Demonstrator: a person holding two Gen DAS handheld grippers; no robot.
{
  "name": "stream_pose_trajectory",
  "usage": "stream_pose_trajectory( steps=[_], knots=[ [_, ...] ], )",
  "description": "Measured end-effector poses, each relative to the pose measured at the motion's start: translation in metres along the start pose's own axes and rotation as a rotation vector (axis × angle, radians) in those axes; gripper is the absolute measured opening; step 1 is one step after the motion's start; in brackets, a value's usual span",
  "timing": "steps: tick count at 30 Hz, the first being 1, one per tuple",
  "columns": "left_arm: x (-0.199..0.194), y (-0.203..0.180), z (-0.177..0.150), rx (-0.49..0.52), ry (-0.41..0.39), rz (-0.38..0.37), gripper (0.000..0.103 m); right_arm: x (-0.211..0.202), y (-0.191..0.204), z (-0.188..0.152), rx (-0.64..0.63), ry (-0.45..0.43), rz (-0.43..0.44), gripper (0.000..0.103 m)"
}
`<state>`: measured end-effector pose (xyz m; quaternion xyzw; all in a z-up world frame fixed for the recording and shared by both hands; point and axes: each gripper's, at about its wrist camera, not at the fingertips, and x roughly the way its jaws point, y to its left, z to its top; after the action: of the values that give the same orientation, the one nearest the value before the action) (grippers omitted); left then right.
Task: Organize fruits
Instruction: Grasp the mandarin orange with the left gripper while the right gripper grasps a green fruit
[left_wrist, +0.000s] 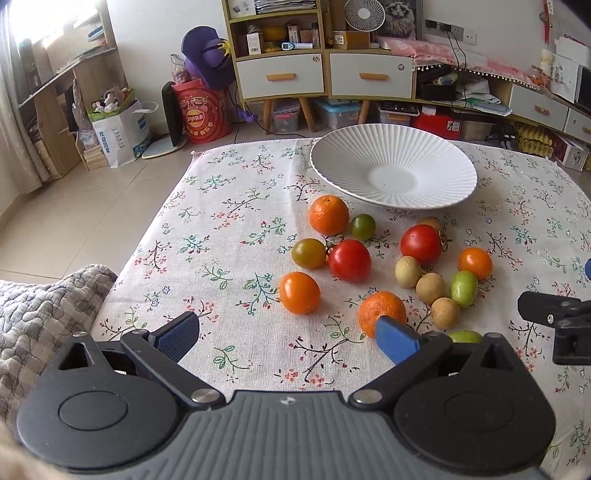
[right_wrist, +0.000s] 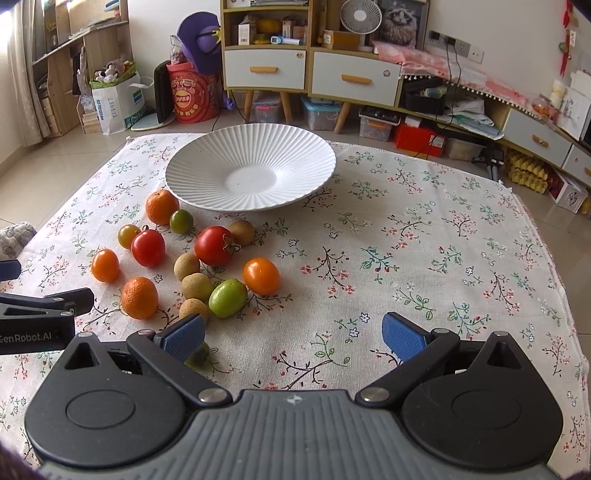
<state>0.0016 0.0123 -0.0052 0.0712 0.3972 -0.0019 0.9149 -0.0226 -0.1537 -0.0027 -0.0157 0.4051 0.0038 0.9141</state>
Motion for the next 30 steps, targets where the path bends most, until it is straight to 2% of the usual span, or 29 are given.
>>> stream_pose_trajectory(
  steps=[4,8,11,13,16,20,30],
  knots=[
    [0.005,0.004,-0.001,0.047,-0.005,-0.082,0.096,0.005,-0.003,-0.002,0.004,-0.025,0.118,0.1],
    [0.012,0.005,-0.005,0.072,-0.001,-0.119,0.096,0.012,-0.009,-0.006,0.05,-0.006,0.213,0.096],
    [0.019,0.006,-0.008,0.083,0.019,-0.16,0.094,0.017,-0.011,-0.011,0.061,0.013,0.28,0.086],
    [0.02,0.009,-0.01,0.073,0.02,-0.204,0.091,0.02,-0.011,-0.015,0.062,0.031,0.336,0.073],
    [0.024,0.01,-0.012,0.062,0.021,-0.257,0.084,0.021,-0.008,-0.021,0.044,0.046,0.394,0.065],
    [0.028,0.004,-0.016,0.065,0.022,-0.311,0.074,0.019,-0.001,-0.026,-0.014,0.043,0.42,0.059],
    [0.038,-0.006,-0.023,0.086,-0.034,-0.363,0.063,0.022,0.004,-0.03,-0.084,0.032,0.399,0.044]
  ],
)
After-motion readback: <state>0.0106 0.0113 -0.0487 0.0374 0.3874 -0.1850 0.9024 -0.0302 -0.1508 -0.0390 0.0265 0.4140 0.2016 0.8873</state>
